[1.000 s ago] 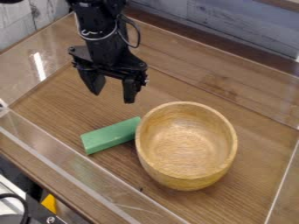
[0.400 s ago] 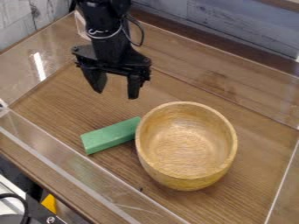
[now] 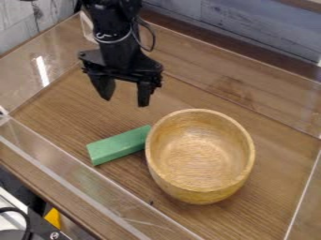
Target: Remove the green block from inside the brown bowl and put it on the table
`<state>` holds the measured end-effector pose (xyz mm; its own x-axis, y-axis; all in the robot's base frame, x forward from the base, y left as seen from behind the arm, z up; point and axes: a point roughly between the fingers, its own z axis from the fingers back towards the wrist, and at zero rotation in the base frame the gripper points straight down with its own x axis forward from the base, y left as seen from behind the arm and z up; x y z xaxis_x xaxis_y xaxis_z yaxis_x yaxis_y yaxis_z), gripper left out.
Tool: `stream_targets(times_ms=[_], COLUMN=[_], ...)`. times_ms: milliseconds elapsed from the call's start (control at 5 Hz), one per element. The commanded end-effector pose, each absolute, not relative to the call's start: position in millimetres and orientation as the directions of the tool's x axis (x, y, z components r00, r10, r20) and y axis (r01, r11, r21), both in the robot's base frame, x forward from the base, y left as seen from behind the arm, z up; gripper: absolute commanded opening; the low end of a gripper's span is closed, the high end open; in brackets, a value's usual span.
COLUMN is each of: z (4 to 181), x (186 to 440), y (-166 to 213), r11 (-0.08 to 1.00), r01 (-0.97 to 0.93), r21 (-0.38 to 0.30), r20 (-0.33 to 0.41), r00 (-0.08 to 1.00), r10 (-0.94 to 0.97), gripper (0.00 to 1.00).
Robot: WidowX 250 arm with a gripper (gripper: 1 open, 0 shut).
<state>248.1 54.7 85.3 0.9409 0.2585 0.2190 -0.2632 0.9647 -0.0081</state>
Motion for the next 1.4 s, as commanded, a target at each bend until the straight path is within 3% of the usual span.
stream_targets(times_ms=[0, 400, 1200], z=[102.6, 120.5, 114.0], x=[249, 255, 260], y=[58, 77, 81], r11=[0.964, 0.957, 0.917], r01=[-0.265, -0.289, -0.399], r21=[-0.006, -0.001, 0.003], r20=[0.270, 0.276, 0.308], r00=[0.928, 0.920, 0.873], r10=[0.257, 0.278, 0.378], gripper=[1.00, 1.00, 1.00])
